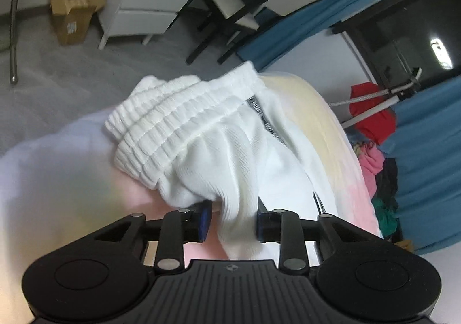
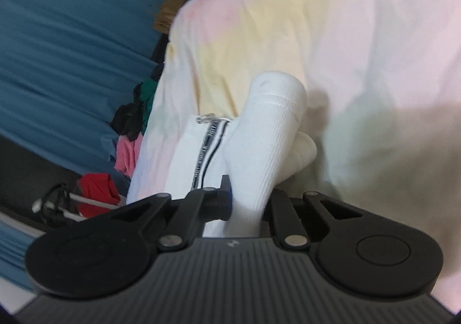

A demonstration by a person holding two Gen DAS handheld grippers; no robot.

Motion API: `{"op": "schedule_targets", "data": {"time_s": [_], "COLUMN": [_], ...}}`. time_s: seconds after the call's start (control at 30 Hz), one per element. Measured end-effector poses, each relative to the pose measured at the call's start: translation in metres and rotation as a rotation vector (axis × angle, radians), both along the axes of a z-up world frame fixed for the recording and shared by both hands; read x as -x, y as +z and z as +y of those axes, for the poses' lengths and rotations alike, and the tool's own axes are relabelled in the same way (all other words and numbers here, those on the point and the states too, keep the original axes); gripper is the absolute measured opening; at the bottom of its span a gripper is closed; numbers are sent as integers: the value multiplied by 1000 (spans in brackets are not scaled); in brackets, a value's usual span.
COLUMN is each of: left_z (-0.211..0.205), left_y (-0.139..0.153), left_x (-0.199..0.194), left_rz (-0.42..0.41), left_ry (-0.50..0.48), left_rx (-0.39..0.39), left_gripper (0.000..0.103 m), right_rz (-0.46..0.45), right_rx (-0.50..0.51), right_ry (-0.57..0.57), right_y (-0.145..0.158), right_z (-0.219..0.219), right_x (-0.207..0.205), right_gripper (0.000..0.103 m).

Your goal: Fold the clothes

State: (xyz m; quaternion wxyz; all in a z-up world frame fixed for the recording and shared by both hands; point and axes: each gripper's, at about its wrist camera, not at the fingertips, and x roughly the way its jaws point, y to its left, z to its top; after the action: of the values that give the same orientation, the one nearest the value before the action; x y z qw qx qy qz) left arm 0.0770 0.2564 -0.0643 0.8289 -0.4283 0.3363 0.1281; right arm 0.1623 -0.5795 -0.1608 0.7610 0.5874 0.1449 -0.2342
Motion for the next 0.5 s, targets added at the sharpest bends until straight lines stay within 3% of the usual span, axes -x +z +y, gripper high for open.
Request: {"op": "schedule_targets", "data": {"time_s": [0.07, 0.13, 0.17, 0.27, 0.37, 0.5], "left_z": [-10, -28, -38, -68, -96, -151], "left_y": [9, 19, 24, 47, 67, 81], "left_x": [7, 13, 15, 29, 39, 21], "left_rz": [22, 76, 100, 77, -25, -111], "left_ry": [-21, -54, -62, -42, -63, -181], "left_rx": [-82, -215, -290, -501, -605, -685], "left_gripper": [53, 76, 80, 82, 87, 91], "right_rz": [-5, 4, 11, 12, -1, 17], "right_rx": [-17, 4, 18, 25, 20, 80], "right_ry": [-4, 5, 12, 16, 9, 31], "right_y": [-2, 0, 2, 2, 2, 6], "right_z": [0, 2, 3, 4, 4, 6], "right_x": [0, -2, -3, -5, -5, -9], "right_gripper": [11, 11, 11, 11, 11, 11]}}
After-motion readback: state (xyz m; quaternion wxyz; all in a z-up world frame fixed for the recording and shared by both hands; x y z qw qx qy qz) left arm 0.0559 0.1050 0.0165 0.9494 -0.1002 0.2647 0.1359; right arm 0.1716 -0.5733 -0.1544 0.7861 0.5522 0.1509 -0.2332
